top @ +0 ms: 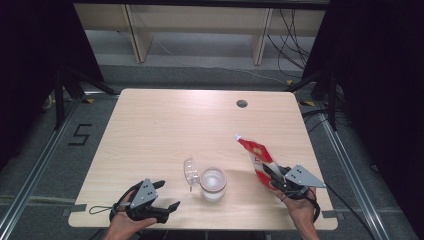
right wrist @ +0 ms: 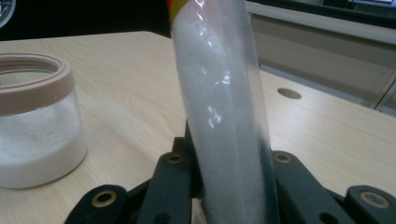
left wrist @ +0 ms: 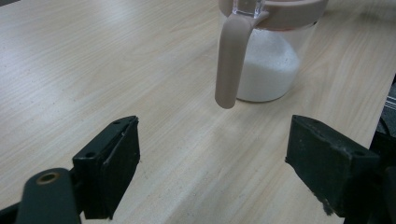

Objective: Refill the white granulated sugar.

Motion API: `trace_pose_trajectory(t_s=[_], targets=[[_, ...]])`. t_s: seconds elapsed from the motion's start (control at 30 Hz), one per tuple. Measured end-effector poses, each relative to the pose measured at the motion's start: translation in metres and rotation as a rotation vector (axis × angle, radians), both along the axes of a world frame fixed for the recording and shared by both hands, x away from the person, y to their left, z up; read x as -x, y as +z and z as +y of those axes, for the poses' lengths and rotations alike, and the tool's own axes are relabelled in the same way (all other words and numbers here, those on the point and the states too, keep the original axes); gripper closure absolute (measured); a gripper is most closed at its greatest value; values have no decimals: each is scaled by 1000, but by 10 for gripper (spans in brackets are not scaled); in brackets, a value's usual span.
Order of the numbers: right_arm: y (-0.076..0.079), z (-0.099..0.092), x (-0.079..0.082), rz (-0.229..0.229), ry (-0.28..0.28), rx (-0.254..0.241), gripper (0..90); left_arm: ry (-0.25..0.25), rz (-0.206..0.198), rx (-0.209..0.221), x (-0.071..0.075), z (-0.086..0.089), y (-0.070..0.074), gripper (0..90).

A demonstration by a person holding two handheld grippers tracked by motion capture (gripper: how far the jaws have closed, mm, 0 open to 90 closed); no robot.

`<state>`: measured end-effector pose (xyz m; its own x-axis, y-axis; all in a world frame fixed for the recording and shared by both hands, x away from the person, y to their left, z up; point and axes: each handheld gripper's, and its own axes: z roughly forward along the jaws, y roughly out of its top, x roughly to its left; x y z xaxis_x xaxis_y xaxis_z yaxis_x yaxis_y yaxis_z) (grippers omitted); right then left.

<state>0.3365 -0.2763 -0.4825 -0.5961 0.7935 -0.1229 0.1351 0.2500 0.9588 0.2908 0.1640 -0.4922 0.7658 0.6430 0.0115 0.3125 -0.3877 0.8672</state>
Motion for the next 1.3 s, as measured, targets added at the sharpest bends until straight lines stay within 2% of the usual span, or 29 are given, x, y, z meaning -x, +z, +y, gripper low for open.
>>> trace_pose_trajectory(t_s=[0.03, 0.07, 0.1, 0.13, 0.17, 0.2, 0.23, 0.3, 0.37, 0.4, 0.43, 0.5, 0.53, 0.57, 0.6, 0.63, 0.7, 0.73, 0.8, 0.83, 0.87, 0.9, 0.97, 1.0, 1.07, 1.1, 1.17, 1.23, 1.3], targets=[[0, 0, 3, 47, 0, -15, 779, -2, -2, 1, 0, 0, 0, 170], [2, -3, 4, 54, -6, -7, 777, -19, -3, -7, -2, 1, 1, 170], [3, -6, 4, 44, -8, 6, 777, -11, -11, -1, -1, 1, 1, 170], [4, -7, 6, 55, -29, -23, 777, 5, 7, 15, 0, 1, 1, 170], [4, -9, 7, 60, -35, -12, 777, -1, -8, 3, 0, 2, 1, 170], [3, -10, 7, 71, -41, -41, 777, 10, -1, 14, 0, 1, 1, 170], [3, -12, 9, 64, -66, -38, 777, 7, -3, 5, 0, 1, 1, 170], [4, -16, 11, 82, -63, -35, 777, 9, 6, 14, 0, 1, 0, 171], [3, -17, 12, 74, -54, -36, 777, 7, 8, 15, 0, 1, 0, 171], [3, -17, 15, 90, -74, -50, 776, 4, 4, 11, 0, 1, 1, 171], [3, -18, 15, 84, -67, -39, 776, -8, -9, 0, -1, 1, 1, 171], [3, -18, 18, 96, -71, -51, 775, 8, 8, 17, 0, 1, 0, 171], [3, -20, 18, 85, -66, -25, 775, 7, -2, 9, -1, 1, 1, 171], [3, -19, 22, 115, -85, -53, 773, 6, -1, 10, -1, 1, 1, 171], [3, -21, 21, 98, -84, -43, 770, 1, -4, 3, -1, 2, 1, 171], [2, -21, 22, 104, -82, -46, 769, 5, 8, 19, -1, 0, 0, 171], [2, -24, 22, 98, -83, -39, 767, -7, 3, 4, -1, 0, 0, 171], [3, -23, 25, 118, -92, -64, 766, -14, -8, -4, -2, 1, 1, 171], [3, -24, 26, 110, -96, -39, 763, -5, -10, -6, -2, 1, 1, 171], [3, -25, 27, 104, -82, -29, 760, 12, 6, 10, -1, 0, 0, 171], [3, -24, 29, 109, -89, -32, 757, 1, -10, 4, -2, 1, 1, 171], [3, -25, 32, 112, -101, -18, 756, 7, -4, 10, -2, 1, 1, 171], [3, -24, 35, 136, -111, -40, 753, 10, -1, 2, -2, 1, 1, 171], [3, -25, 35, 120, -110, -41, 746, 4, -3, -5, -3, 1, 1, 171], [3, -26, 36, 118, -109, -41, 725, 10, 11, 24, -2, -1, -1, 171], [3, -25, 37, 120, -107, -50, 709, 2, 1, 7, -2, -1, 0, 171], [4, -24, 39, 125, -105, -55, 673, 5, 12, 31, -2, -3, 0, 171], [5, -24, 41, 110, -116, -42, 628, -12, -11, 1, -4, -1, 1, 171], [8, -25, 45, 133, -117, -85, 564, 7, 12, 27, -3, -1, 0, 171]])
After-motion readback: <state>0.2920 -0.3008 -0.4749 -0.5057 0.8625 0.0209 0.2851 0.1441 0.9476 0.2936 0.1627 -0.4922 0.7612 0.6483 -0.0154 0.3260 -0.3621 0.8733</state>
